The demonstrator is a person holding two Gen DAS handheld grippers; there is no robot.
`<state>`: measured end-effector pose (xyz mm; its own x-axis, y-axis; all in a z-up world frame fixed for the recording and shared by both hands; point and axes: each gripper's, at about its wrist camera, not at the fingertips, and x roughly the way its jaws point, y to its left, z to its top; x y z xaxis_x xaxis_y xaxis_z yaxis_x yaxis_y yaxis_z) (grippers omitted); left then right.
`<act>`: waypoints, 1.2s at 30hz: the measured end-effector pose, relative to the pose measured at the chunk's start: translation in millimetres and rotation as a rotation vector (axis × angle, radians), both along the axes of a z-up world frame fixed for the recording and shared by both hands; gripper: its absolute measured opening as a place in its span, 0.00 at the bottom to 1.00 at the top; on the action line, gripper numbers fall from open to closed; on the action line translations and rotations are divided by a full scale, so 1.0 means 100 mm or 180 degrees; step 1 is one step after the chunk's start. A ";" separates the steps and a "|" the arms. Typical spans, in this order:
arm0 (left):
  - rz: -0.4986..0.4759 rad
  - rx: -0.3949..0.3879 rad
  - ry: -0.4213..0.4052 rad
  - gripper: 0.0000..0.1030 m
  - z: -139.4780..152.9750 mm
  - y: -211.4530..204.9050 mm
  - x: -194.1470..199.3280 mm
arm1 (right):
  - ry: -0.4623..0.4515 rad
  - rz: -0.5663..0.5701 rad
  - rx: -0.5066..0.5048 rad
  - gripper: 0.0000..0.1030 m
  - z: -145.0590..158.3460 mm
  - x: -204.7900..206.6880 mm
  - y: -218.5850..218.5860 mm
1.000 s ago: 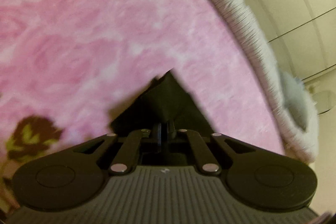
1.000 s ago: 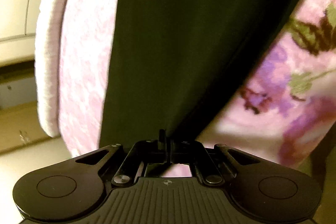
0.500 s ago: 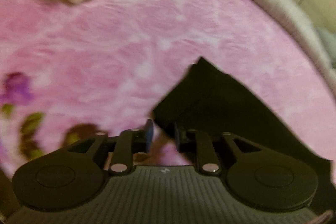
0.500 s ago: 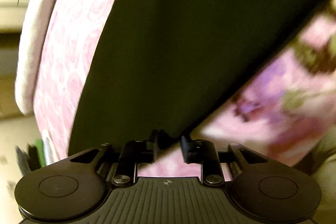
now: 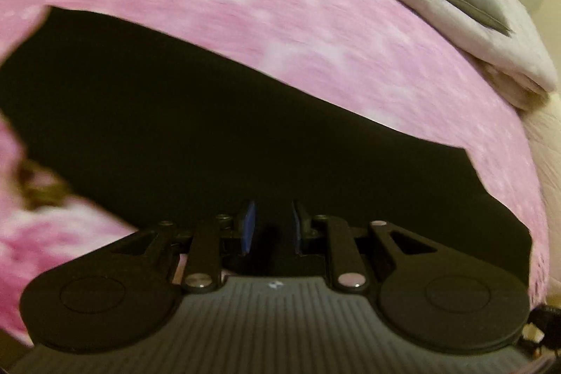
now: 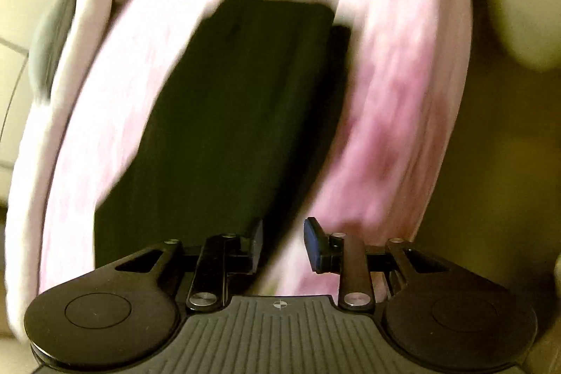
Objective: Fold clothes
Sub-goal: 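Lay the folded sweatpants flat and open both grippers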
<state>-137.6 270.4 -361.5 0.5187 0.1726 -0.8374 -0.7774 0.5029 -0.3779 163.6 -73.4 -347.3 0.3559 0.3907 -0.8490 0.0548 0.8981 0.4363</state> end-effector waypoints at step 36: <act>0.0318 0.0777 0.0250 0.24 -0.23 -0.41 -0.30 | -0.1456 0.1899 -0.1317 0.27 -0.31 0.14 -0.34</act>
